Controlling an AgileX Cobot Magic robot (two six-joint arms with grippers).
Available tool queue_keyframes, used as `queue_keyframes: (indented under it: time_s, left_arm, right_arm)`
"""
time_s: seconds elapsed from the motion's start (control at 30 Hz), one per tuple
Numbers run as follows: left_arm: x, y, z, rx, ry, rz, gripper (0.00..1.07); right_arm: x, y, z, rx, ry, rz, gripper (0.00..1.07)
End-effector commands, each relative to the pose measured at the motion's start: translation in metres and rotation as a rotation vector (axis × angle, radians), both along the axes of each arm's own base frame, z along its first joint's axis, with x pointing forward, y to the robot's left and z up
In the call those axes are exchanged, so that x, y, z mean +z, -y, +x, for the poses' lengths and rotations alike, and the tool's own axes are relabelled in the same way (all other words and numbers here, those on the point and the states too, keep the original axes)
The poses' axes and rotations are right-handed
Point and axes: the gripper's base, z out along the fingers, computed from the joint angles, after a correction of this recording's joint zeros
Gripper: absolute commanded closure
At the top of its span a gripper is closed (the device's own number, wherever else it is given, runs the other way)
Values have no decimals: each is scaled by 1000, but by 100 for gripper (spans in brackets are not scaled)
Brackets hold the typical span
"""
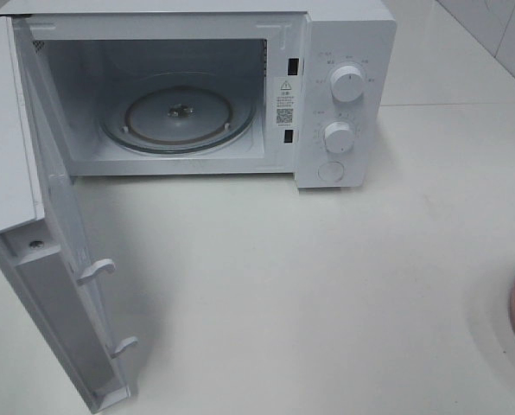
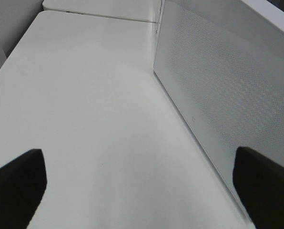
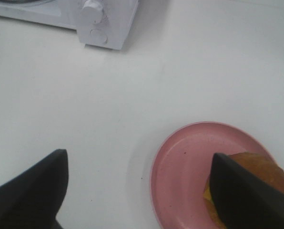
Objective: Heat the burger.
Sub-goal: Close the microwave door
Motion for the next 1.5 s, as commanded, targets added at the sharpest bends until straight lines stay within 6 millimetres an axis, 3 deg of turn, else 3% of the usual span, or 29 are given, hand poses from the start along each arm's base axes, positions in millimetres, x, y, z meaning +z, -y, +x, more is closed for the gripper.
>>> queue_keyframes:
  time_s: [0.03,0.2,0.33,0.73,1.5]
  left_arm:
    - [0,0,0,1,20,0,7]
    - [0,0,0,1,20,0,7]
    - [0,0,0,1,20,0,7]
    - [0,0,0,1,20,0,7]
    - [0,0,0,1,19,0,7]
  right_arm:
    - [3,3,-11,-16,48,-8,31]
    - [5,7,-35,-86,164,18,31]
    - [5,7,-43,-88,199,24,31]
    - [-49,7,-51,-78,205,39,31]
    - [-51,7,-54,-83,244,47,31]
